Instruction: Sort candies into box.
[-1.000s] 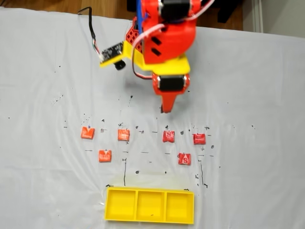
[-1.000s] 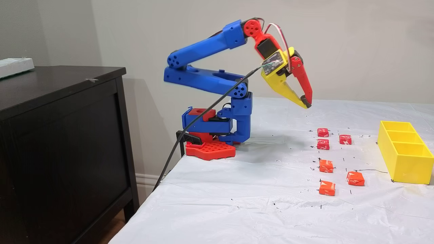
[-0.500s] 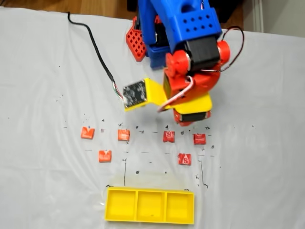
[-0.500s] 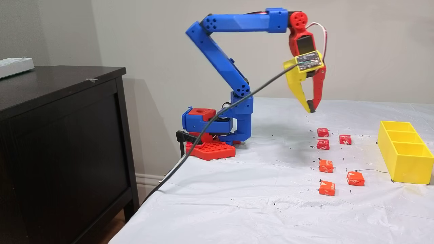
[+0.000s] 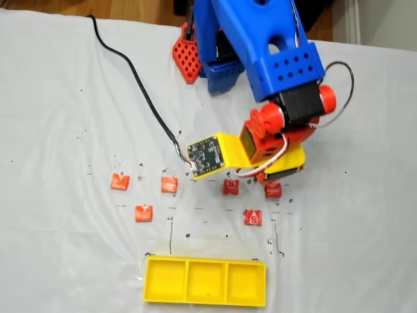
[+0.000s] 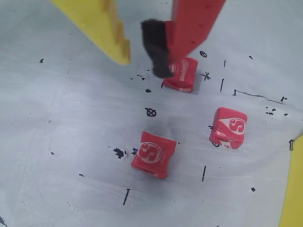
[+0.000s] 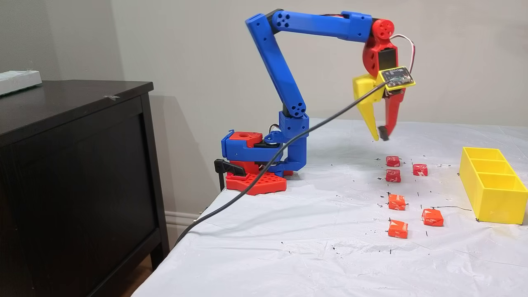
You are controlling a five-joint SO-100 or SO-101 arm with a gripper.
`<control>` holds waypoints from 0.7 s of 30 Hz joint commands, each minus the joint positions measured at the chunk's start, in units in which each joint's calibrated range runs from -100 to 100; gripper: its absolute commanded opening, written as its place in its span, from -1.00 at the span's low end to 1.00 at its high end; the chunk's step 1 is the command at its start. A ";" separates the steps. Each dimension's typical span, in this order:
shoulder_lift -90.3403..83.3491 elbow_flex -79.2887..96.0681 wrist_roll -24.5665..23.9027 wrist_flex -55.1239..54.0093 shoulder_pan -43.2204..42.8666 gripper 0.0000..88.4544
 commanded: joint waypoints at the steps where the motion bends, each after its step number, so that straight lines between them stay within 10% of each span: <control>1: -0.65 -3.88 0.05 -0.37 -1.61 -0.57; 21: 13.60 -13.80 -1.03 0.61 -6.42 -0.28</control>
